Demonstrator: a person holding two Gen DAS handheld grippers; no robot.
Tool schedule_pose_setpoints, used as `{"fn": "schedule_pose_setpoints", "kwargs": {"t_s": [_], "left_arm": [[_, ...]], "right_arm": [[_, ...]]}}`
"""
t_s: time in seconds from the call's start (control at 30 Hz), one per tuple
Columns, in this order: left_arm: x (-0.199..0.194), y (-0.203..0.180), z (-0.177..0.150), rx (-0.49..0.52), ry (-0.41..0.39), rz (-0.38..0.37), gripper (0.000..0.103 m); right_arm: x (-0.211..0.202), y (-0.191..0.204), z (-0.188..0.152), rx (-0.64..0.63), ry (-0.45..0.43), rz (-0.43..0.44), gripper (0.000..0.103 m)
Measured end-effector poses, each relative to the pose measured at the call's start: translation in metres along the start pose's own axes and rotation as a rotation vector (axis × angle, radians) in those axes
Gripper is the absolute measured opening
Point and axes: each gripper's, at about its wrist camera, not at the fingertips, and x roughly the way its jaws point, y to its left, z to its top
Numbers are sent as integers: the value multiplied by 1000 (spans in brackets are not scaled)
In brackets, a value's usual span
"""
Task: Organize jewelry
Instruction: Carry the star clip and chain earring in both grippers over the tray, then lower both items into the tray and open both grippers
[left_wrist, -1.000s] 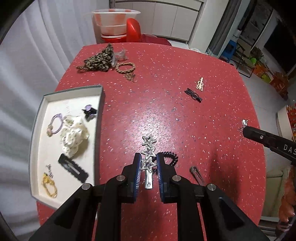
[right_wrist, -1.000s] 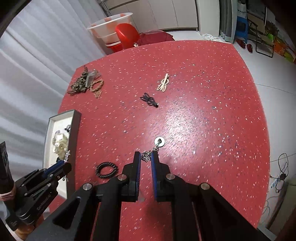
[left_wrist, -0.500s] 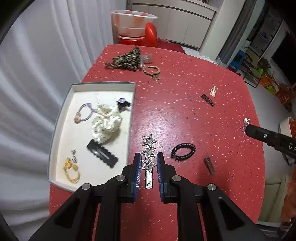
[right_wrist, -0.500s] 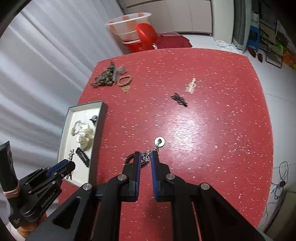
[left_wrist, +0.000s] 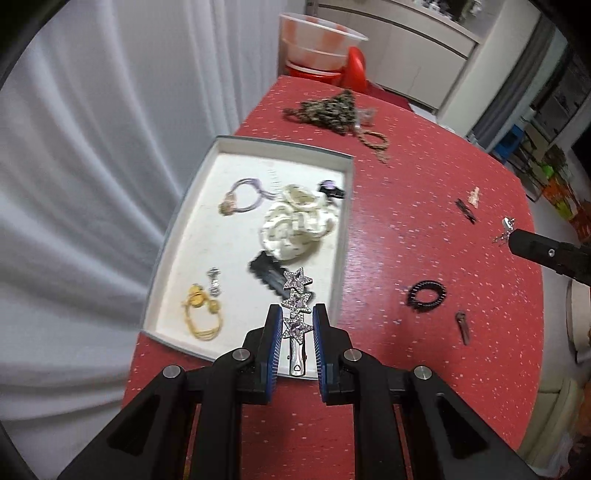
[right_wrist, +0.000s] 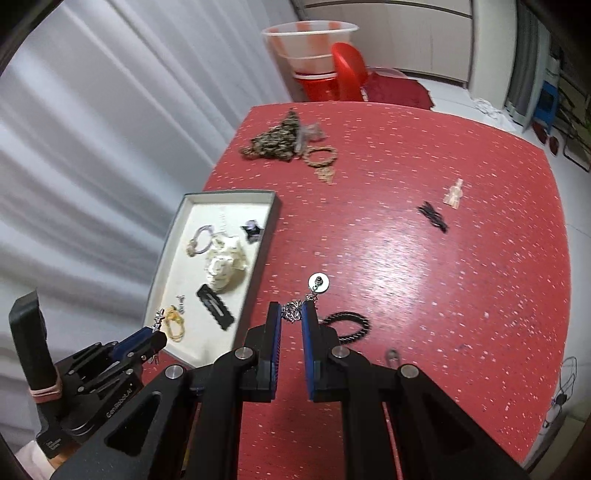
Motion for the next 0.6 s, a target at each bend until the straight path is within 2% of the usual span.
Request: {"fn": "schedule_pose_setpoints", "kwargs": {"t_s": [0.3, 0.6], "left_arm": [[4, 38, 6, -65, -11, 29, 18], [11, 68, 25, -107, -48, 48, 18]], "right_arm": [[22, 44, 16, -80, 19, 41, 12], [42, 80, 45, -165, 14, 70, 12]]}}
